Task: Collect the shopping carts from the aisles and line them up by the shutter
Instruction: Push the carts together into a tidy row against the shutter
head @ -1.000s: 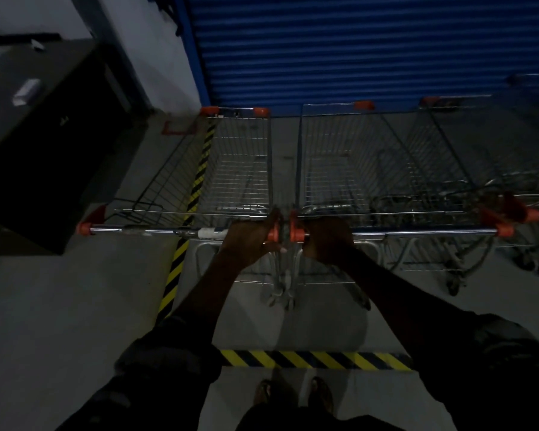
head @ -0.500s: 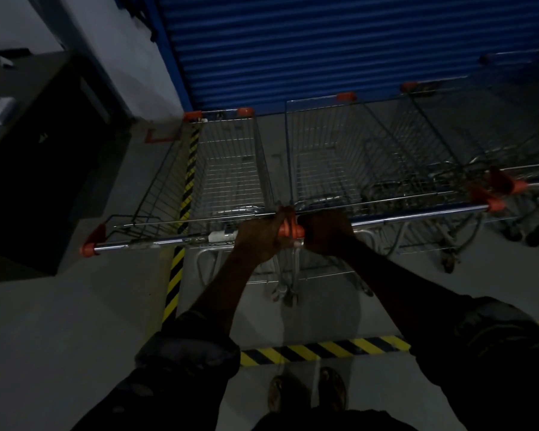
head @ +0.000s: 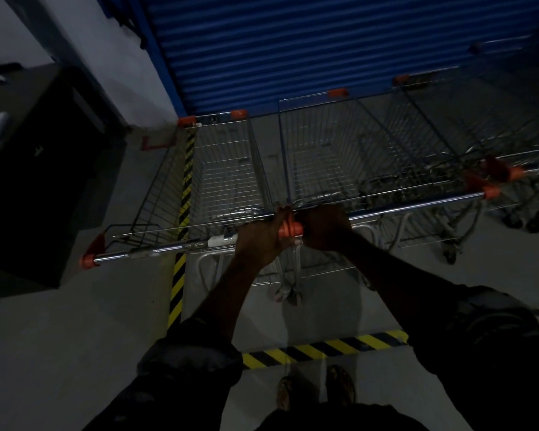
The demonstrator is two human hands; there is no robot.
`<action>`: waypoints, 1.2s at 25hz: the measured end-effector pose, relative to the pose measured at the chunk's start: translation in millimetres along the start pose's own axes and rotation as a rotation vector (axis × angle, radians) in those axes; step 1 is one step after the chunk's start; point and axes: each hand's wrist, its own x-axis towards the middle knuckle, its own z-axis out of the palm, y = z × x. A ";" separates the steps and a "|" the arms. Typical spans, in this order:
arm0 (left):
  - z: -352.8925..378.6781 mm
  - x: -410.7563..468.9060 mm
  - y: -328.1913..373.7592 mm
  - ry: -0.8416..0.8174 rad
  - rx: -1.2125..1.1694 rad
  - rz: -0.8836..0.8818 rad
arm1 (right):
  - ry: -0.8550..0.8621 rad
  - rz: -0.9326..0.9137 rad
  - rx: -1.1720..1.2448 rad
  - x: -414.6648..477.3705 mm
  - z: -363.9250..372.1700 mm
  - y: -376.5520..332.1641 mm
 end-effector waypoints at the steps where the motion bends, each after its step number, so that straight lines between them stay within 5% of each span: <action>1: -1.1 0.2 1.2 -0.009 -0.006 -0.005 | -0.005 -0.004 0.009 -0.4 3.7 2.2; 14: -1.3 0.8 9.4 0.025 -0.044 0.036 | -0.009 0.004 0.039 -6.0 11.0 14.6; 22: -3.1 -0.5 11.0 -0.091 -0.073 0.003 | -0.065 -0.005 0.172 -13.5 -10.8 11.6; 30: -22.7 -14.2 61.0 0.021 0.019 -0.117 | 0.007 0.052 0.174 -56.6 -8.3 56.0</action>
